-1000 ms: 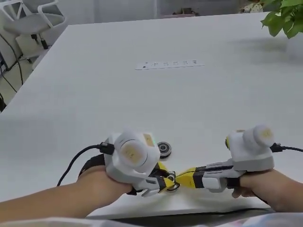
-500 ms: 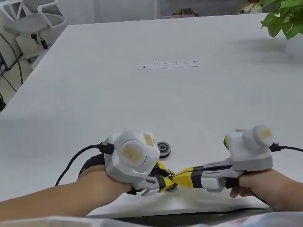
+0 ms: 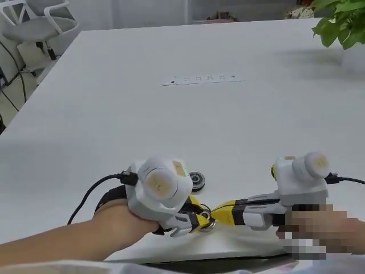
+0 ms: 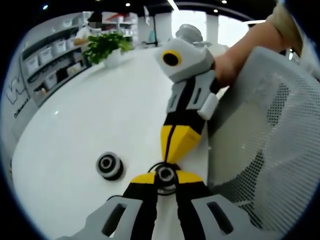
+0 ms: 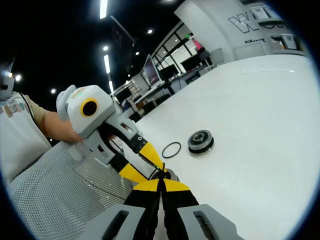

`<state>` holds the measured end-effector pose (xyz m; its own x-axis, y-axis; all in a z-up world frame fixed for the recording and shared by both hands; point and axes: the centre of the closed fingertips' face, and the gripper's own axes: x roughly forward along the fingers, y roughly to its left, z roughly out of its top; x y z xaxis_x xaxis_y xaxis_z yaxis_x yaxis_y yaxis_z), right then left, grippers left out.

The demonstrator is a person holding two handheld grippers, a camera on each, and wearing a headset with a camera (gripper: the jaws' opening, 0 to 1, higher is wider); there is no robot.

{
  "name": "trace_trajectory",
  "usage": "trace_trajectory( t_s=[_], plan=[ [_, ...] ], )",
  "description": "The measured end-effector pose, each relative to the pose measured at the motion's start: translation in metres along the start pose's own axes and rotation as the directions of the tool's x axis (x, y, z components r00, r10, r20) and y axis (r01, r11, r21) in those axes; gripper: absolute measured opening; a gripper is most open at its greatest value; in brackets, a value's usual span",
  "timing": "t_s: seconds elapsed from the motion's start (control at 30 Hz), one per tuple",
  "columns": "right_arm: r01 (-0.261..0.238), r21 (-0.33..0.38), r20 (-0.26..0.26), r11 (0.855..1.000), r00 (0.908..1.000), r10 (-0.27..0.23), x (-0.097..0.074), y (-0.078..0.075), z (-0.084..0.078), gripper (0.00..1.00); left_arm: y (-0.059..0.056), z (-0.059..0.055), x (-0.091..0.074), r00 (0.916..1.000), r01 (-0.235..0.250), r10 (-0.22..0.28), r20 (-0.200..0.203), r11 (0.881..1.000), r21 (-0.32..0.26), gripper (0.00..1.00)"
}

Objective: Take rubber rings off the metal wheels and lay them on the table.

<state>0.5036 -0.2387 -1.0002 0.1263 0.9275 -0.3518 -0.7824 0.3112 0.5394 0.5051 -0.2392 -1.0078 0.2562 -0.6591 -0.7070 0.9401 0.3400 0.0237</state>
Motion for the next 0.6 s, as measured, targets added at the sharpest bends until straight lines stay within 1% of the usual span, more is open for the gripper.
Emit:
trace_trajectory(
  t_s=[0.23,0.3,0.6],
  plan=[
    [-0.003,-0.002,-0.001,1.000,1.0000,0.003,-0.001,0.001,0.001,0.00,-0.002,-0.001,-0.002,0.9999,0.015,-0.015,-0.006,1.000,-0.010,0.16],
    [-0.004,-0.005,-0.004,1.000,1.0000,0.004,-0.002,0.002,0.001,0.00,-0.003,-0.001,-0.004,0.9998,0.018,-0.018,-0.007,1.000,-0.005,0.16],
    [-0.007,-0.007,-0.007,1.000,1.0000,0.007,-0.003,0.004,0.003,0.00,-0.004,0.006,-0.014,0.9996,0.026,-0.026,0.012,1.000,-0.011,0.20]
  ],
)
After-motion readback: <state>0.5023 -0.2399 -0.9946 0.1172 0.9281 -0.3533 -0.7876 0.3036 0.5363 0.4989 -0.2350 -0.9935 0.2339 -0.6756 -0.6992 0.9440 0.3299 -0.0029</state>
